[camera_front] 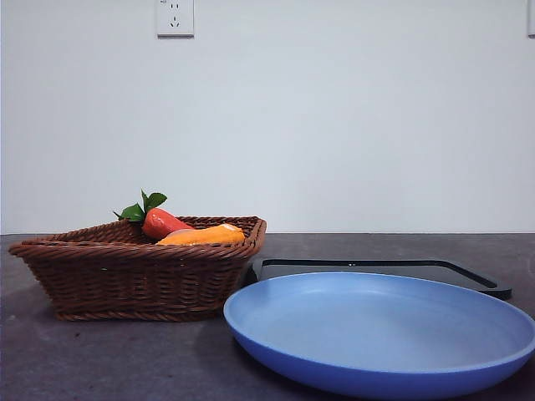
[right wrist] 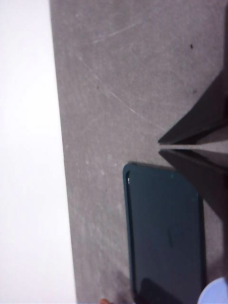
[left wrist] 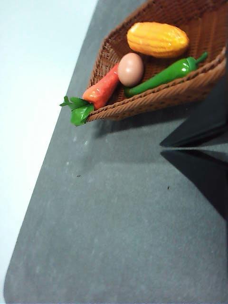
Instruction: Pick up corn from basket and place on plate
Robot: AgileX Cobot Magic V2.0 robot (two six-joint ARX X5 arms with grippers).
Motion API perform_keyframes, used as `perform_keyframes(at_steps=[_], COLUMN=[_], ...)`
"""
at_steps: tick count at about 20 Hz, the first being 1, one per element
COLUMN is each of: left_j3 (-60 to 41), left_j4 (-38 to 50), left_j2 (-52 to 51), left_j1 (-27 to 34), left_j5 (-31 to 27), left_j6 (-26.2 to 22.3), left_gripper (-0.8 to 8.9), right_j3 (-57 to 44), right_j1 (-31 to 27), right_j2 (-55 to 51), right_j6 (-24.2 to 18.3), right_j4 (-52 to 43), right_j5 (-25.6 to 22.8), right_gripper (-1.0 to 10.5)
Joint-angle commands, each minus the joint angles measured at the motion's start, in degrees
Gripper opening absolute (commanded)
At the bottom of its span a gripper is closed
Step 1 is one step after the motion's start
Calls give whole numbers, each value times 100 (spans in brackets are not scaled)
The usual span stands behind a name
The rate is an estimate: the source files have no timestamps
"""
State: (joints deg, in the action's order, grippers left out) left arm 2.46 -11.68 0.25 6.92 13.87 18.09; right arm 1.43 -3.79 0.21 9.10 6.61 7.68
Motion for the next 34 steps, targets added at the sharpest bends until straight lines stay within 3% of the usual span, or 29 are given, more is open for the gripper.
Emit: perform_keyframes(at_steps=[1,6,15,19,30,34], left_j3=[-50,247,1305,1823,3270,3637], left_j4=[-205,-232,-697,-793,-2358,-2944], left_j2=[-7,0,402,855,2444,2876], left_j1=[20,20,20,20,-146,-481], left_j5=[24,365,704,1049,2387,2476], left_j6=[509,691,675,525,-1110,-1539], left_gripper=[7,7,7,7,7,7], right_j3=[0,262,1510,2168,3847,4105], right_j1=[-4,-4,-4,-4,72,341], right_j2=[0,2,284,776,2660,3115], right_j6=[656,1394,1364,911,-750,-975], right_j4=[-55,48,1154,1707,3646,4050], right_j5=[118,343,435,592,1615,1834], right_gripper=[4,3,3,3,3,3])
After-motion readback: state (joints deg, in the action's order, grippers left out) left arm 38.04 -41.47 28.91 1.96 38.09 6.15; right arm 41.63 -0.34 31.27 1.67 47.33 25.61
